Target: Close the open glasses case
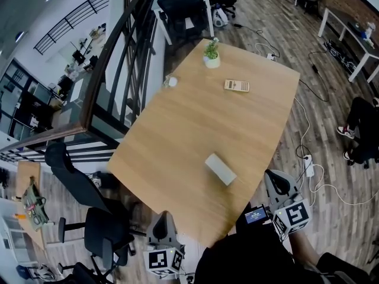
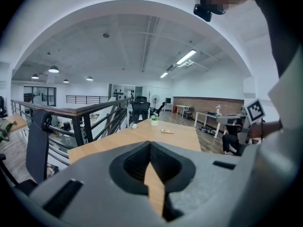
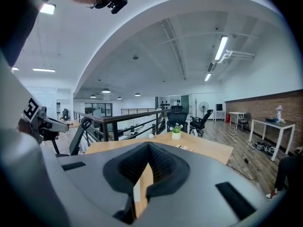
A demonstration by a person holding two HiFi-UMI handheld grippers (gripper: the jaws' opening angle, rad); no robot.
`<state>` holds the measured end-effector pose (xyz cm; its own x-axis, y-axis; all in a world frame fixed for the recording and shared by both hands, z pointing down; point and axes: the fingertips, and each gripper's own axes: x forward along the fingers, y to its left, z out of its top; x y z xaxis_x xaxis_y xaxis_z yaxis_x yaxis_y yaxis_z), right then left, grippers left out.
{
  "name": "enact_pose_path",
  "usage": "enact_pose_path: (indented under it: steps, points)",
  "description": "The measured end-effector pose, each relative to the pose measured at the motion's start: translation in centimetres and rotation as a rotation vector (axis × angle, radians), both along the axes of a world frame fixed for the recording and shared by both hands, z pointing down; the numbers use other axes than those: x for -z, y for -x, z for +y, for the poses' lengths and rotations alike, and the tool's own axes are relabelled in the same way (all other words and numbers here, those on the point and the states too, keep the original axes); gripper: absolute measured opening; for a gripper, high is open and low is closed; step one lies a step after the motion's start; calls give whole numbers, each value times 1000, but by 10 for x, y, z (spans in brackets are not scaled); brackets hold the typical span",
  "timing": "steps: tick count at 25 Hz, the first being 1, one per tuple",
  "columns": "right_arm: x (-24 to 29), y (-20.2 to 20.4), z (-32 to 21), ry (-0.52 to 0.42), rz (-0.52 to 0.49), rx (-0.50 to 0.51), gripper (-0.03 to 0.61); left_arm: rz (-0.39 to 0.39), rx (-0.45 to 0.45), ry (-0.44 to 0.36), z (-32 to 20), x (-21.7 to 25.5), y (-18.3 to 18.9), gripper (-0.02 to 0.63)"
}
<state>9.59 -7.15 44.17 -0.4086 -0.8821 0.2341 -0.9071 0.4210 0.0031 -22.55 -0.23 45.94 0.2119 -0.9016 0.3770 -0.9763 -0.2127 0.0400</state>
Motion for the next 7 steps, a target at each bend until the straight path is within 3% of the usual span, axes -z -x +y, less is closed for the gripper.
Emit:
enact_pose_path:
  steps: [7]
  points:
    - [-3, 0, 4, 9, 12, 3, 14, 2, 6, 1, 5, -1, 0, -1]
